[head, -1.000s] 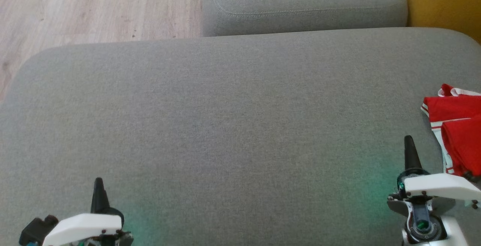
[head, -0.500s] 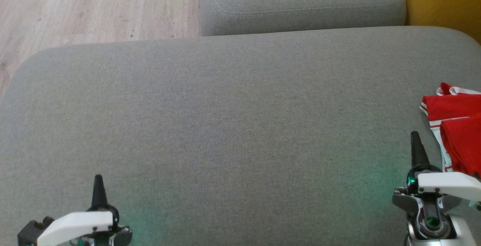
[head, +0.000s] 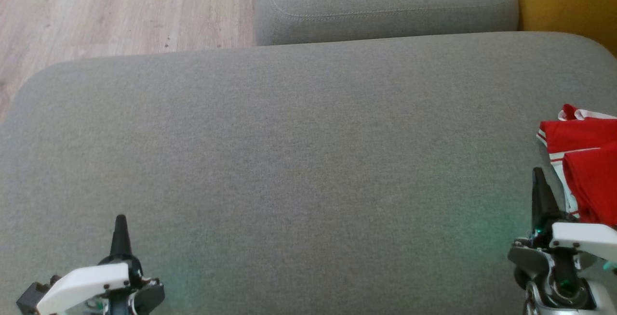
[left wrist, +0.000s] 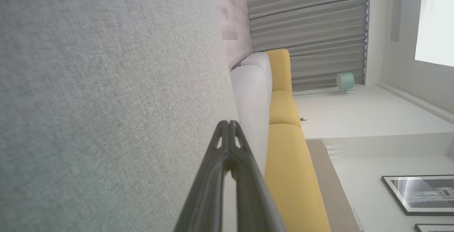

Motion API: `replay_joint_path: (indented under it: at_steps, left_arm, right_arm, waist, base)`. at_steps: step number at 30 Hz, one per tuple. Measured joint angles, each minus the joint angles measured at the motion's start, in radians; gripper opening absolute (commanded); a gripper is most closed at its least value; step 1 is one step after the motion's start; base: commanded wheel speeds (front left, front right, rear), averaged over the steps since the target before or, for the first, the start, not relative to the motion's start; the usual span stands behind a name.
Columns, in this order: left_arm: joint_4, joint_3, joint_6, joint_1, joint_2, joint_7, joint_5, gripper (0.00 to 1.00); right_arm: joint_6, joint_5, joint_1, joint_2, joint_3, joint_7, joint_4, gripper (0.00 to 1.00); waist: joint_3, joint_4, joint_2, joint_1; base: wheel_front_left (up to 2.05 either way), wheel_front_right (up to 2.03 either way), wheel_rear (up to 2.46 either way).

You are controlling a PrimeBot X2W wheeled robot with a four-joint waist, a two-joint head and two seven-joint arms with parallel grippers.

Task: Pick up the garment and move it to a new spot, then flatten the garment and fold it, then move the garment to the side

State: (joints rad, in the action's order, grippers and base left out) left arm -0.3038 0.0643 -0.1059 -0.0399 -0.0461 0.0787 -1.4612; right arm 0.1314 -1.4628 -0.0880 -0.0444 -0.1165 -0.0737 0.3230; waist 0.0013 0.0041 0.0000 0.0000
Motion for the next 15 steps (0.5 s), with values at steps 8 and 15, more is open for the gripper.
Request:
replay_joint_path:
  at_steps: [8,15]
  left_arm:
    - [0.016,0.005,-0.01,-0.005,0.0,0.019,-0.095,0.0]
    - [0.022,0.009,-0.018,-0.021,0.0,0.031,-0.142,0.0]
  right_arm:
    - [0.0,-0.092,0.0,0.0,-0.013,-0.022,-0.025,0.0]
    - [0.0,-0.139,0.0,0.0,-0.017,-0.033,-0.037,0.0]
  waist:
    - [0.001,-0.003,0.0,0.0]
    - [0.002,-0.004,0.0,0.0]
  base:
    - [0.0,0.0,0.0]
    - [0.0,0.0,0.0]
